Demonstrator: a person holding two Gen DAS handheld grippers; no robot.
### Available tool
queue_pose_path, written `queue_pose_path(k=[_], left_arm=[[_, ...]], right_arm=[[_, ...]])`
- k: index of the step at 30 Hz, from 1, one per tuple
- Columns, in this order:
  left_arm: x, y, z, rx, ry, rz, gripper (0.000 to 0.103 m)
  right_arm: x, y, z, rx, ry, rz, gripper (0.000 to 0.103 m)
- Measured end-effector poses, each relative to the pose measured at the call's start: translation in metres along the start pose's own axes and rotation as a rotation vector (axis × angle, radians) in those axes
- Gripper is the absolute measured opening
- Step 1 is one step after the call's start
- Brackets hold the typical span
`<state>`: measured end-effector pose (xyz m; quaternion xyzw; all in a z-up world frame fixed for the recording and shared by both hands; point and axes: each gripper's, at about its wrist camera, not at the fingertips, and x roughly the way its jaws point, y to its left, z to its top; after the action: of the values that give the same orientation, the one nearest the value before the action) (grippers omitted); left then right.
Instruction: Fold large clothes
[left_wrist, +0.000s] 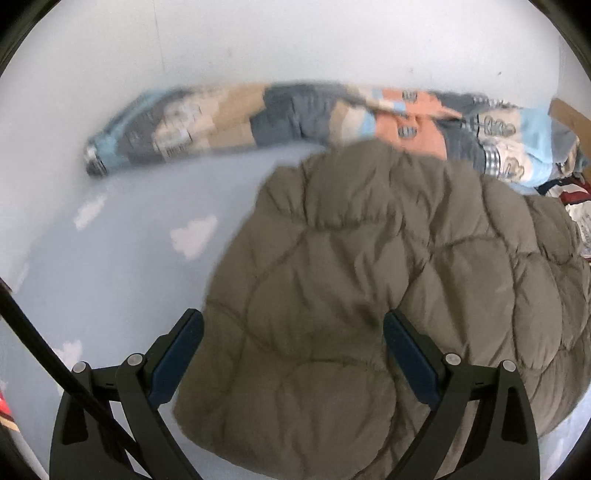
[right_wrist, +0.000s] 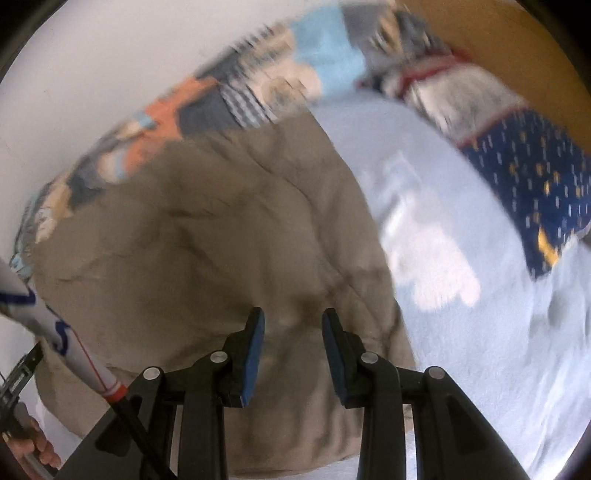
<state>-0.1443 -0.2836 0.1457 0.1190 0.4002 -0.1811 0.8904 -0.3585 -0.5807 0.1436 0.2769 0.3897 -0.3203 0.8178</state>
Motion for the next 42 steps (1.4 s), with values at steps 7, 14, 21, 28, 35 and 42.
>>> queue_pose_path(k=[7, 14, 21, 28, 35, 42], left_arm=[[-0.003, -0.041, -0.015, 0.129, -0.005, -0.073, 0.098], [0.015, -0.049, -0.024, 0.143, 0.038, -0.055, 0.098], [0.016, -0.054, -0.029, 0.16, 0.027, -0.039, 0.098], [-0.002, -0.052, -0.025, 0.155, -0.001, -0.038, 0.097], [-0.025, -0.054, -0.022, 0.187, -0.05, -0.032, 0.097], [-0.039, -0.048, -0.022, 0.198, -0.068, -0.025, 0.097]], right_arm=[[-0.004, 0.064, -0.017, -0.16, -0.017, 0.107, 0.035], [0.024, 0.086, -0.033, -0.208, 0.037, 0.08, 0.035], [0.038, 0.086, -0.035, -0.225, 0.06, 0.066, 0.036], [0.013, 0.085, -0.028, -0.201, 0.021, 0.093, 0.036], [-0.009, 0.078, -0.029, -0.199, 0.007, 0.086, 0.036], [-0.022, 0.057, -0.027, -0.168, 0.014, 0.046, 0.036]])
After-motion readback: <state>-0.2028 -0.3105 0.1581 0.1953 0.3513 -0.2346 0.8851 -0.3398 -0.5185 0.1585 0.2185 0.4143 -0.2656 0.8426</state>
